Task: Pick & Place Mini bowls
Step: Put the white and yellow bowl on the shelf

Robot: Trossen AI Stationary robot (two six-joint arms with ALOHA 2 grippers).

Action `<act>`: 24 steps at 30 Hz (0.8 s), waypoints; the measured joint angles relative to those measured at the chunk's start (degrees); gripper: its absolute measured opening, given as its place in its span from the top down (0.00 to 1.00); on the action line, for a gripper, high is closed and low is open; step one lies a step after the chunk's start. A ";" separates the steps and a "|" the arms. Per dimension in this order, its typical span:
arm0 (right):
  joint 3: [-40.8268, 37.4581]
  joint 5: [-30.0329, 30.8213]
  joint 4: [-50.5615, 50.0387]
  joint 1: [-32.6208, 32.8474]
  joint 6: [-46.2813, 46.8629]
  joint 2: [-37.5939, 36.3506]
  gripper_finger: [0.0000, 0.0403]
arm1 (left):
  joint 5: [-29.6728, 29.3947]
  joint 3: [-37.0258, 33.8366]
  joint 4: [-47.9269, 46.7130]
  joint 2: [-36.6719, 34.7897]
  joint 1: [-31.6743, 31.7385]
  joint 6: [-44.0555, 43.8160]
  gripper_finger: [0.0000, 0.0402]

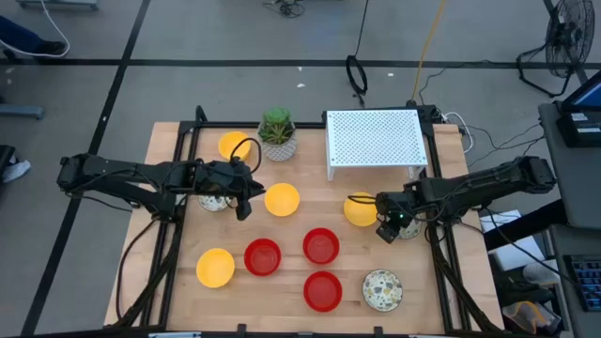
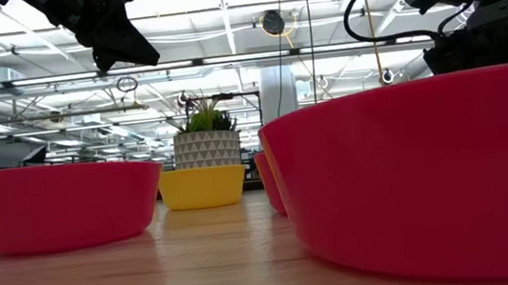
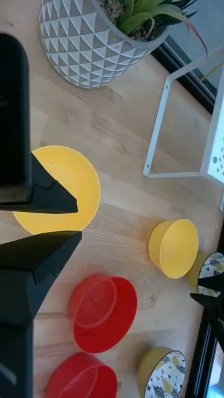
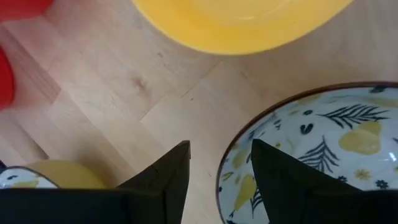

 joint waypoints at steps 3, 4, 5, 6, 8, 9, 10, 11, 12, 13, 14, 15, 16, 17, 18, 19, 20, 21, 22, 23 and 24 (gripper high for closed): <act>0.00 2.66 -0.74 1.27 0.18 0.00 0.60 | 0.00 0.00 -0.03 0.00 0.00 0.04 0.84; 0.00 3.98 -1.33 1.74 0.19 0.00 0.60 | 0.00 0.00 -0.07 0.00 0.00 0.08 0.84; 0.00 5.28 -1.99 2.12 0.21 0.00 0.61 | 0.00 0.00 -0.11 0.00 0.00 0.18 0.84; 0.00 6.28 -2.65 2.44 0.24 0.00 0.62 | 0.00 0.00 -0.15 0.00 0.00 0.20 0.84; 0.00 8.34 -3.25 2.82 0.25 0.00 0.64 | 0.00 0.00 -0.25 0.00 0.00 0.20 0.84; 0.00 9.20 -3.44 2.95 0.28 0.00 0.65 | 0.00 0.00 -0.25 0.00 0.00 0.20 0.84; 0.00 10.21 -3.67 2.97 0.65 0.00 0.66 | 0.00 0.00 -0.25 0.00 0.00 0.20 0.84; 0.00 10.88 -3.88 2.99 1.18 0.00 0.68 | 0.00 0.00 -0.25 0.00 0.00 0.20 0.84; 0.00 11.79 -4.19 2.99 1.63 0.00 0.69 | 0.00 0.00 -0.25 0.00 0.00 0.20 0.84; 0.00 12.49 -4.36 2.99 1.70 -0.01 0.71 | 0.00 0.00 -0.25 0.00 0.00 0.20 0.84; 0.00 13.25 -4.62 2.97 1.76 0.00 0.73 | 0.00 0.00 -0.25 0.00 0.00 0.20 0.84; 0.00 13.65 -4.88 2.96 1.75 0.00 0.74 | 0.00 0.00 -0.25 0.00 0.00 0.20 0.84; 0.00 14.20 -5.22 2.94 1.75 -0.02 0.76 | 0.00 0.00 -0.25 0.00 0.00 0.20 0.84; 0.00 14.66 -5.43 2.94 1.75 -0.01 0.78 | 0.00 0.00 -0.25 0.00 0.00 0.17 0.84; 0.00 14.82 -5.55 2.94 1.75 -0.02 0.80 | 0.00 0.00 -0.25 0.00 0.00 0.17 0.84; 0.00 14.82 -5.60 2.94 1.75 -0.02 0.82 | 0.00 0.00 -0.25 0.00 0.00 0.17 0.84; 0.00 14.82 -5.60 2.92 1.75 0.00 0.85 | 0.00 0.00 -0.25 0.00 0.00 0.17 0.84; 0.00 14.82 -5.58 2.92 1.72 0.00 0.87 | 0.00 0.00 -0.25 0.00 0.00 0.17 0.84; 0.00 14.82 -5.42 2.92 1.32 -0.02 0.89 | 0.00 0.00 -0.25 0.00 0.00 0.17 0.84; 0.01 14.84 -5.19 2.93 0.42 -0.02 0.92 | 0.00 0.00 -0.25 0.00 0.00 0.17 0.84; 0.02 14.88 -5.08 2.94 -0.98 -0.04 0.94 | 0.00 0.00 -0.25 0.00 0.00 0.17 0.84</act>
